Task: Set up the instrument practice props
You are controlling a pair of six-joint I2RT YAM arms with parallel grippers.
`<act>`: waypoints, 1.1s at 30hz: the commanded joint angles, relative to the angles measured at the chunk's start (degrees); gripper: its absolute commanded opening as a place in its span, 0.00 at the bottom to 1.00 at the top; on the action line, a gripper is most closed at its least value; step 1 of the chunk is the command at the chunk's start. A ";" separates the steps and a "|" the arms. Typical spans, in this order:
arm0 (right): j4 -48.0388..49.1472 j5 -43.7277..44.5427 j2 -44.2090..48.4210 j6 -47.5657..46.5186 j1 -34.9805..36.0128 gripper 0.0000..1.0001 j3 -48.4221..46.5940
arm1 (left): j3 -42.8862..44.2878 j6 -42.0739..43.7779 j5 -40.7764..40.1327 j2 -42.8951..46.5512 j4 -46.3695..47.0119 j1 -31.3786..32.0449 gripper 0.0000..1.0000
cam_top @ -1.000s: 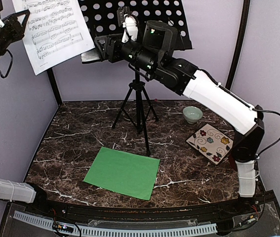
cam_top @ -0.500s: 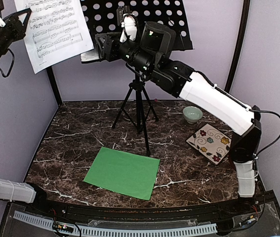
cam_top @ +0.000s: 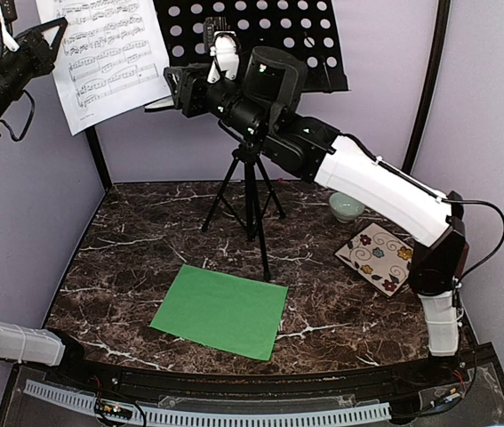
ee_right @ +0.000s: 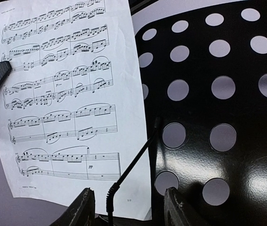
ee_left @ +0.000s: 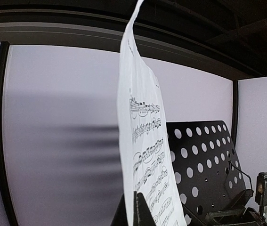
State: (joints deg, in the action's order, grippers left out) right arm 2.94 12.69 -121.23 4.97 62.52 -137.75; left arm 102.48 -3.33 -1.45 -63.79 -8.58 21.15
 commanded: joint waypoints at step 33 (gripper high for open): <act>14.28 7.99 2.76 -7.30 2.43 0.00 7.09 | -2.19 -3.43 -8.10 2.44 5.14 -0.27 0.00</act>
State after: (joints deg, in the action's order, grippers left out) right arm 12.03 19.42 -121.49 -0.82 64.97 -132.60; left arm 101.10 -6.20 -7.14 -62.85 -6.26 21.15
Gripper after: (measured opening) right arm 0.034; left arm 0.010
